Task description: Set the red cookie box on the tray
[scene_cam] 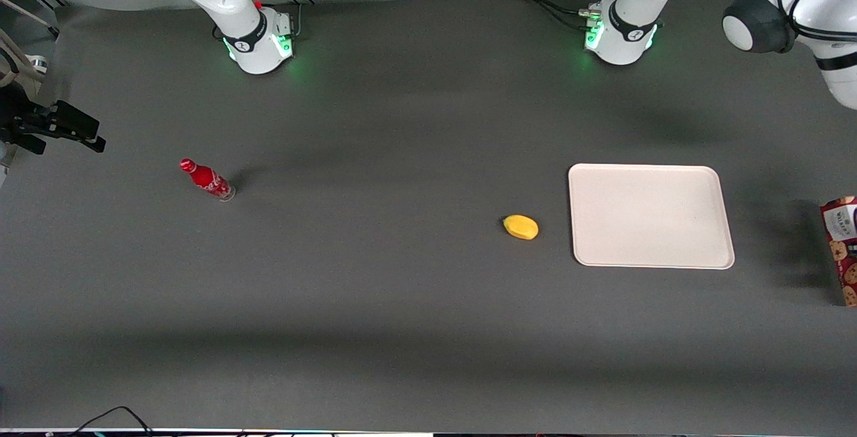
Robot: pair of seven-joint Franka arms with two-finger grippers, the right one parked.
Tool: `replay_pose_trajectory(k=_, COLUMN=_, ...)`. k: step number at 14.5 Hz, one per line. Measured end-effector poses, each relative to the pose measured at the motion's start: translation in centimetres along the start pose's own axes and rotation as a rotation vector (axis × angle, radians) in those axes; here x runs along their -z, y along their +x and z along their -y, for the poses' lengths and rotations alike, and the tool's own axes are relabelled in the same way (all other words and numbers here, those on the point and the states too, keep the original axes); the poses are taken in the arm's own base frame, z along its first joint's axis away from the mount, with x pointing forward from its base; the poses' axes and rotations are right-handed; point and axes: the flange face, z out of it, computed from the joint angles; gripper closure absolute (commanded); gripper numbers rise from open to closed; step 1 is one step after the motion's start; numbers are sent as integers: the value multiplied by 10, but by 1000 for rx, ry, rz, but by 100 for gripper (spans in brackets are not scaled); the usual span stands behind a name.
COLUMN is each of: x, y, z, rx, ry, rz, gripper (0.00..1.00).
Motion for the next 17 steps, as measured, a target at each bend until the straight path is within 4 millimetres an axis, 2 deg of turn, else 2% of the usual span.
replay_pose_trajectory(k=4, x=93, y=-1, z=9, rx=21, ry=-32, rz=71, gripper=100)
replay_pose_trajectory(k=5, x=105, y=0, z=7, rx=38, ry=-33, rz=71, gripper=100)
replay_pose_trajectory(k=6, x=109, y=1, z=5, rx=58, ry=-31, rz=70, gripper=100)
replay_pose_trajectory(k=9, x=104, y=3, z=1, rx=99, ry=-32, rz=80, gripper=100)
replay_pose_trajectory(k=11, x=114, y=5, z=-9, rx=134, ry=-50, rz=106, gripper=100)
replay_pose_trajectory(k=12, x=128, y=8, z=-17, rx=146, ry=-63, rz=121, gripper=100)
replay_pose_trajectory(k=14, x=169, y=11, z=-36, rx=156, ry=-71, rz=156, gripper=100)
replay_pose_trajectory(k=17, x=234, y=2, z=-59, rx=157, ry=-62, rz=194, gripper=100)
